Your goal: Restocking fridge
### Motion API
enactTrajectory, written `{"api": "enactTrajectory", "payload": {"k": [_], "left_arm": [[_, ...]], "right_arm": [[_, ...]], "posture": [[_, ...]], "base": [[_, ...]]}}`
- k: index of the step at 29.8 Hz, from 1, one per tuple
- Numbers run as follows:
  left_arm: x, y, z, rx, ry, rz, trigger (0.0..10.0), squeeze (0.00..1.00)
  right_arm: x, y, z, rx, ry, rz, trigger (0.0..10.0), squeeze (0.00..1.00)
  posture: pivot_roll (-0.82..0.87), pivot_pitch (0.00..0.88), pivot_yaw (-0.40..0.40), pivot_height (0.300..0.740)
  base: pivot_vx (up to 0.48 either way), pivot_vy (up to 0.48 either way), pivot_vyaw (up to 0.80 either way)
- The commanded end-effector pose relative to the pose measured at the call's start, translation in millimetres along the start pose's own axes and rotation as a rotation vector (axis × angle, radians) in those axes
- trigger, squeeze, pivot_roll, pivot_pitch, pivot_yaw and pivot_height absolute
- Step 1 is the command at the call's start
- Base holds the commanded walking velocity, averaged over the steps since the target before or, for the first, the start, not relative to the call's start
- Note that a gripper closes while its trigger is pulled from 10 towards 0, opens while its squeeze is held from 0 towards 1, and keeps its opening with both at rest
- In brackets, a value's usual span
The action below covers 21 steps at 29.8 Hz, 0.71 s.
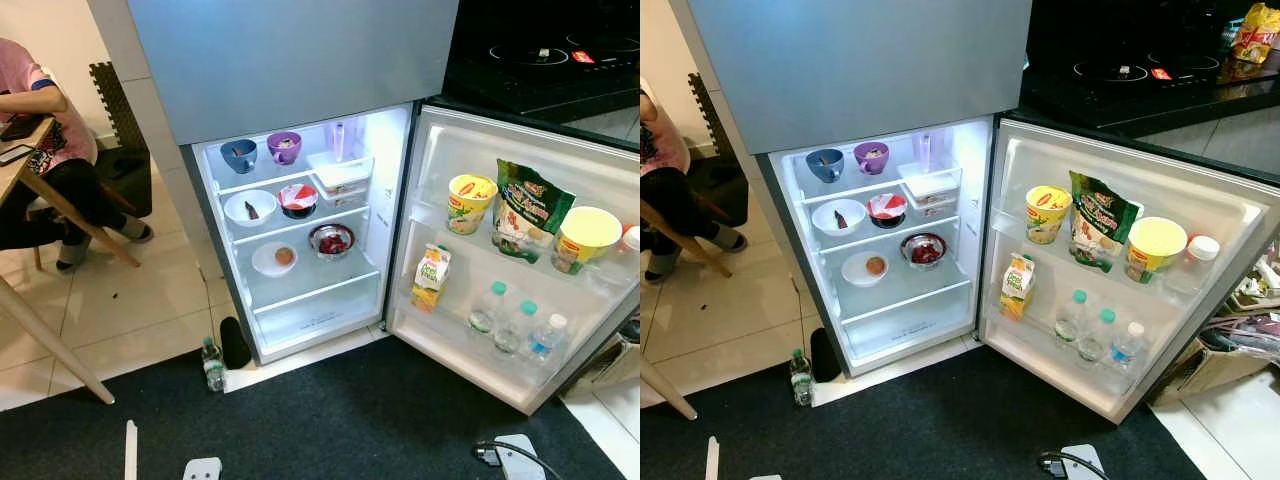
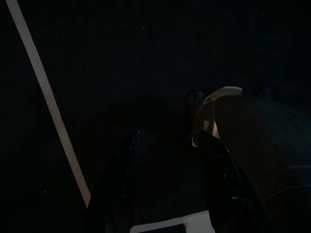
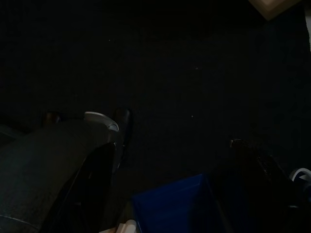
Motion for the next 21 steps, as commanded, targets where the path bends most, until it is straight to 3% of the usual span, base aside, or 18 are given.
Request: {"api": "enactTrajectory", "payload": {"k": [1, 21], "left_arm": [[-0.8, 0.9, -0.1, -0.004, 0.003, 0.002, 10.0, 0.0], [0.2, 2.0, 0.3, -0.006, 0.003, 0.004, 10.0, 0.0]], "right_arm": [[2.7, -0.6, 0.3, -0.001, 0.009, -0.011, 10.0, 0.0], [3.0, -5.2, 1.0, 0.006, 0.004, -0.009, 10.0, 0.0]], "posture": [[-0.02, 0.0, 0.017, 0.74], [-0.02, 0.0, 0.015, 0.74]], "base": [[0.0, 0.0, 0.0], [0.0, 0.0, 0.0]]}}
Point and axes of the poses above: a point about 5 cm out from each wrist's last joint towards the gripper, its own z axis pointing out of the wrist towards the gripper, its own x axis along the axis of the wrist's last joint, y = z × x, the point moved 1 cm from there along z, pointing out of the wrist towards the gripper, and after that the axes turned 6 degrees about -z, right-handed, at the moved point
